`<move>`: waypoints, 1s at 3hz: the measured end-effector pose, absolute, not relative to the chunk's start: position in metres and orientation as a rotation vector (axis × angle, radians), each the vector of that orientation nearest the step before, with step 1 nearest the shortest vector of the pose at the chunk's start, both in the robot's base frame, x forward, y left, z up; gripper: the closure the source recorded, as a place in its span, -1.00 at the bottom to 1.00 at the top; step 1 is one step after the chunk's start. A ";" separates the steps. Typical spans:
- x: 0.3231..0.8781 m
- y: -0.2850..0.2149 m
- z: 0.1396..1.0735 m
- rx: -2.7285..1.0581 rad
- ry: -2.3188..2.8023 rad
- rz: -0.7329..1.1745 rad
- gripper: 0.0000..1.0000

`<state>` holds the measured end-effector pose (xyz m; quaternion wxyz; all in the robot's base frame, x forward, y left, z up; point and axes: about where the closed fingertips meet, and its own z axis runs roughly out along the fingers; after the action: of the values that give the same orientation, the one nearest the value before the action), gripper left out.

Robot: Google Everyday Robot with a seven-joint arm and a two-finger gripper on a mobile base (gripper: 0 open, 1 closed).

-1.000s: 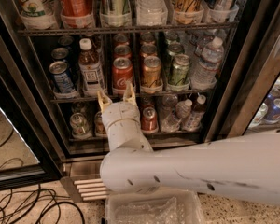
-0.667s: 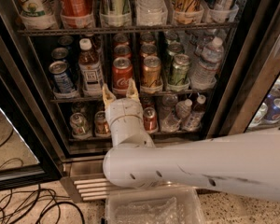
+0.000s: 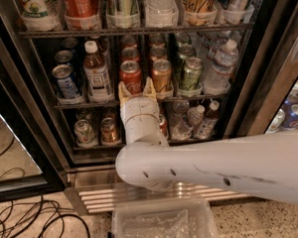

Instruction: Pick coke can from middle shelf of fridge

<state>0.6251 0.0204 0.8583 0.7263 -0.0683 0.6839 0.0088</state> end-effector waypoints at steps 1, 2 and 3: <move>0.638 0.031 0.857 -0.177 1.512 0.033 -0.22; 0.648 0.035 0.855 -0.183 1.519 0.039 -0.22; 0.659 0.033 0.852 -0.171 1.530 0.044 -0.22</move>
Offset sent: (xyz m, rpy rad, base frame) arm 0.0188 0.0175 -0.0067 -0.0156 0.0170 0.0422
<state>0.6587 0.0328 0.8516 0.7180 -0.0772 0.6915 0.0198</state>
